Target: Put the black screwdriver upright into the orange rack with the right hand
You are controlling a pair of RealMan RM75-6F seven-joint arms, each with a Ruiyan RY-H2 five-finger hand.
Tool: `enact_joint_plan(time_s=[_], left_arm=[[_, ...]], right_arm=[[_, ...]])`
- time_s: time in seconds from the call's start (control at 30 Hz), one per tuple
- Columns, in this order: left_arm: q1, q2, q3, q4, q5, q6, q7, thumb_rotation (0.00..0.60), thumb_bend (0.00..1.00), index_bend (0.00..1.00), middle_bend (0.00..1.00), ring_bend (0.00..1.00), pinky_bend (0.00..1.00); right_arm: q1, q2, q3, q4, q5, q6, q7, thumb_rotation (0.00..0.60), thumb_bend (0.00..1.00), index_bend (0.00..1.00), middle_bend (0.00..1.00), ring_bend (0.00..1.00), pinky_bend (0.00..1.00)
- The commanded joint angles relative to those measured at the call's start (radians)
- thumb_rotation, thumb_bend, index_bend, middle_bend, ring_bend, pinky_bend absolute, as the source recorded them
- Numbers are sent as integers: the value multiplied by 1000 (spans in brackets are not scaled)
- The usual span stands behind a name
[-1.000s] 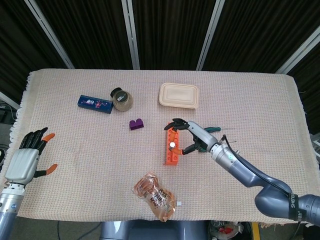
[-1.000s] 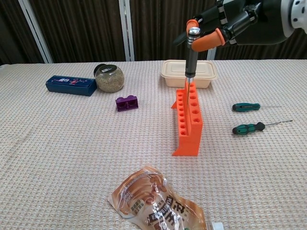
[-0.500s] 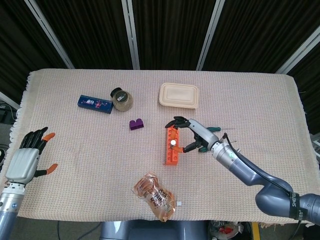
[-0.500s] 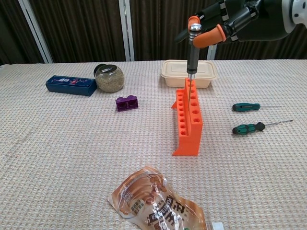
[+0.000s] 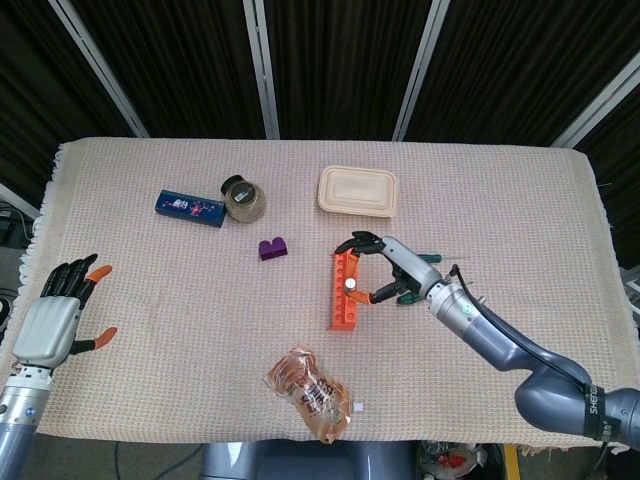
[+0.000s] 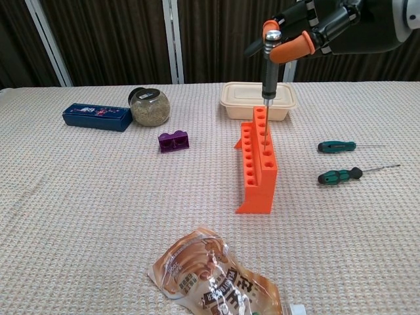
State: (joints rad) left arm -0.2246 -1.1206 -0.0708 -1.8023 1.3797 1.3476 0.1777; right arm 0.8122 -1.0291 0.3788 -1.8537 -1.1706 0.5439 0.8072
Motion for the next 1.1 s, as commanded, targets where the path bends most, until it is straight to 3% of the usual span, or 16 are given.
enact_joint_plan(time_s=[0.03,0.47,1.1], left_arm=[[0,-1,0,-1,-1,0,0,600,191,135,0,0,0],[0,-4,3,5,-4,-6,-1,600,190,135,0,0,0],[0,12,-5,0,-7,3,8,600,191,136,0,0,0]], right_arm=[[1,-11,-3,10,-3,-9,5,600,293,652,232,0,0],[3,-53,-13,58,-5,-32,15,600,291,652,232,0,0],[-44,-192,-68,203,-18,-1,29,600,292,652,232,0,0]])
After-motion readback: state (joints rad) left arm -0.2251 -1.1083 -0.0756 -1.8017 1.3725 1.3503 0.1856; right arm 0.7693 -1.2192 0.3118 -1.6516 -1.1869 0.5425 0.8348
